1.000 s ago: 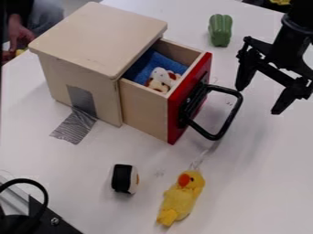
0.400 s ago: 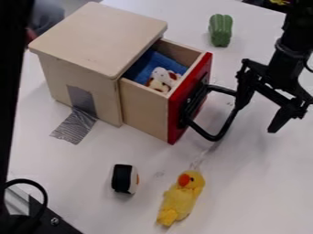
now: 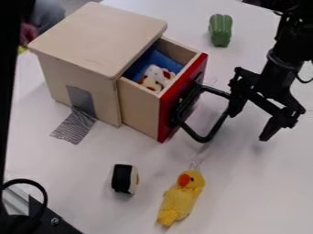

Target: Closed the drawer

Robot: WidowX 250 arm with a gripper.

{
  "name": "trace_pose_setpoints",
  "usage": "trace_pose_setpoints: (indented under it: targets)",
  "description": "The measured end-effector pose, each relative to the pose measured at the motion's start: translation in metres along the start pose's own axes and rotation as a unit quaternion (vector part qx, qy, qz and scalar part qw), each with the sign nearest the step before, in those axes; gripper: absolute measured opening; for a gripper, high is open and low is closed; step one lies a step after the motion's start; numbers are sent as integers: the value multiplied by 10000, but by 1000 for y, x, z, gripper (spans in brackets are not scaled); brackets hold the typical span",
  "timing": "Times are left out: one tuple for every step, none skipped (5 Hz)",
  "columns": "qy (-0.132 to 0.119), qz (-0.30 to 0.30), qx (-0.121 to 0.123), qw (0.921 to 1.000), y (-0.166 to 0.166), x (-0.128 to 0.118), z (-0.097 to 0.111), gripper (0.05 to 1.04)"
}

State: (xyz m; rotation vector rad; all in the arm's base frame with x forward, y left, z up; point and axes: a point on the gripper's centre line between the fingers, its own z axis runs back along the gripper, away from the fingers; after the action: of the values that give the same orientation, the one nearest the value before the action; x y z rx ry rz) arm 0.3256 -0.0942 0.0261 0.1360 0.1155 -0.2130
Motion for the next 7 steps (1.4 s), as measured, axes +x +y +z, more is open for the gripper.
trace_pose_setpoints:
  targets:
    - [-184, 108, 142, 9997, 10, -3, 15, 998]
    - [-361, 249, 213, 9988, 16, -8, 29, 998]
    - [-388, 305, 228, 9985, 18, -11, 31, 998]
    - [-333, 342, 114, 9988, 15, -11, 29, 998]
    - [36, 357, 12, 9994, 13, -14, 4, 998]
    - [301, 462, -107, 9984, 15, -16, -12, 998]
    - [503, 503, -109, 9974, 21, -19, -21, 945]
